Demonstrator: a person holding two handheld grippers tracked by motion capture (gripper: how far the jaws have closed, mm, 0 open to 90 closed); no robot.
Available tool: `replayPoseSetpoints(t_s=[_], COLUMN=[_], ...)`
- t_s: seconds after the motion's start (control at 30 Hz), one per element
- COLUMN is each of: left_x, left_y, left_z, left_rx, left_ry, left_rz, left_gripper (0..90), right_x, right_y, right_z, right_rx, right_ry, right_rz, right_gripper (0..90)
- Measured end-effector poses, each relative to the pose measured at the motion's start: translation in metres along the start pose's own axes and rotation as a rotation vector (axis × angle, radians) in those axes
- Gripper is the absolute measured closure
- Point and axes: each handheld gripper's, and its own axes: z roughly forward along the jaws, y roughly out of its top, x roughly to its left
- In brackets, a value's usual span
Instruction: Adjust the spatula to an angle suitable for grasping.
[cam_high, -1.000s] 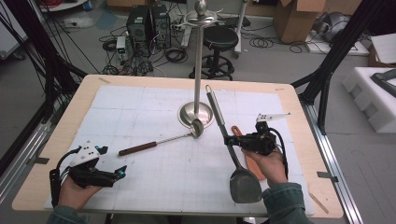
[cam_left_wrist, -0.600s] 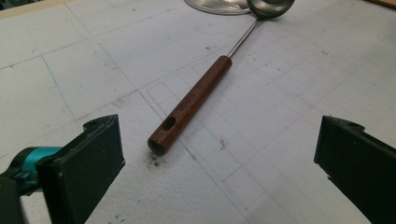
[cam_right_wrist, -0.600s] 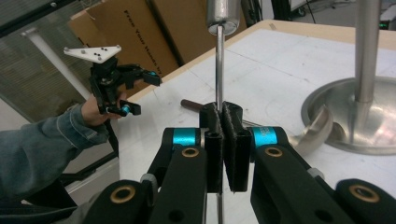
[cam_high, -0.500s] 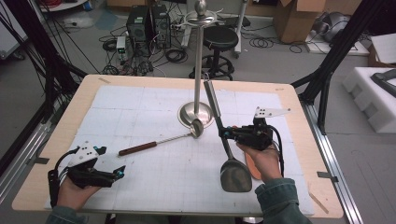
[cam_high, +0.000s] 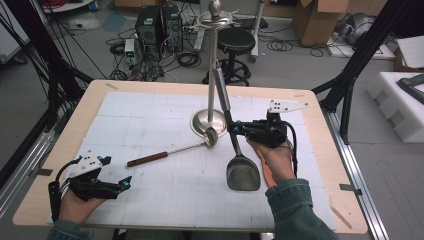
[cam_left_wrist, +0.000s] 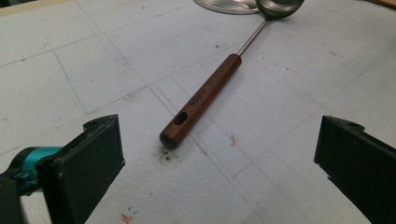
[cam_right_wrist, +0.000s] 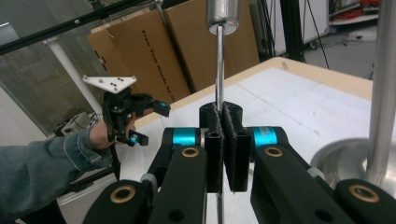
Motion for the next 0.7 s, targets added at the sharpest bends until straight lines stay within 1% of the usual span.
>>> replayPoseSetpoints(t_s=[0.17,0.7], left_x=[0.000,-0.001], left_y=[0.001,0.003], left_z=[0.001,0.005], left_rx=[0.002,0.004], left_ry=[-0.004,-0.010], left_rz=[0.003,0.013], left_gripper=[1.8,1.7], right_x=[0.000,0.003], right_y=[0.007,0.015], right_z=[0.001,0.002], right_rx=[-0.013,-0.031], right_ry=[0.005,0.013], right_rz=[-0.015,-0.032], right_gripper=[88.6,88.6])
